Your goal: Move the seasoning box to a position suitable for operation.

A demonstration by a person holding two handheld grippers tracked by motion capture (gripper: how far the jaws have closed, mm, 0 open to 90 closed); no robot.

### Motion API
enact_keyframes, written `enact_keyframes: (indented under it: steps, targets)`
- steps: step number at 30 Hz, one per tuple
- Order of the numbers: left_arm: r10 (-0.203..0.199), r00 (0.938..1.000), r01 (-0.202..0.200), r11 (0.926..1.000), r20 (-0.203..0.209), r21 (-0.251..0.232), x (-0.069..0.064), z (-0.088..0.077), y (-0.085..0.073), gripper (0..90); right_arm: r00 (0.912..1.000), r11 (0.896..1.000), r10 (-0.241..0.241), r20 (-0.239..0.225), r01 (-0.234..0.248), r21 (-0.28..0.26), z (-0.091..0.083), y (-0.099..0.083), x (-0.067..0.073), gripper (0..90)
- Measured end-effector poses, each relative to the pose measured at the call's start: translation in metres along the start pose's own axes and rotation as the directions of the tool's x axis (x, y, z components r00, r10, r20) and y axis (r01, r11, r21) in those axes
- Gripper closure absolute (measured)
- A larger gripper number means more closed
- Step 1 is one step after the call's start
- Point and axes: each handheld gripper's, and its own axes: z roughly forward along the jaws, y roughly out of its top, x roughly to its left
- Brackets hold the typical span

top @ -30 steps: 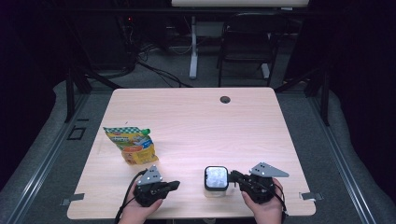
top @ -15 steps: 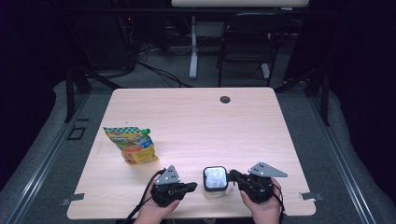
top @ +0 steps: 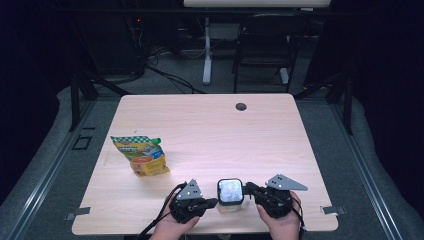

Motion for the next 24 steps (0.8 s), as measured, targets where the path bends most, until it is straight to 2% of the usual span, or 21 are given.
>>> enact_keyframes:
  steps: [18, 24]
  targets:
    - [-0.010, 0.9999, 0.010, 0.9996, 0.011, -0.026, 0.000, -0.003, 0.006, 90.0, 0.9998, 1.000, 0.018, 0.005, -0.018, -0.010, 0.000, -0.001, 0.001, 86.7]
    - [0.001, 1.0000, 0.000, 0.9995, 0.007, -0.031, -0.001, -0.003, 0.011, 90.0, 0.9999, 1.000, 0.003, 0.011, -0.003, -0.015, 0.000, -0.002, 0.001, 84.2]
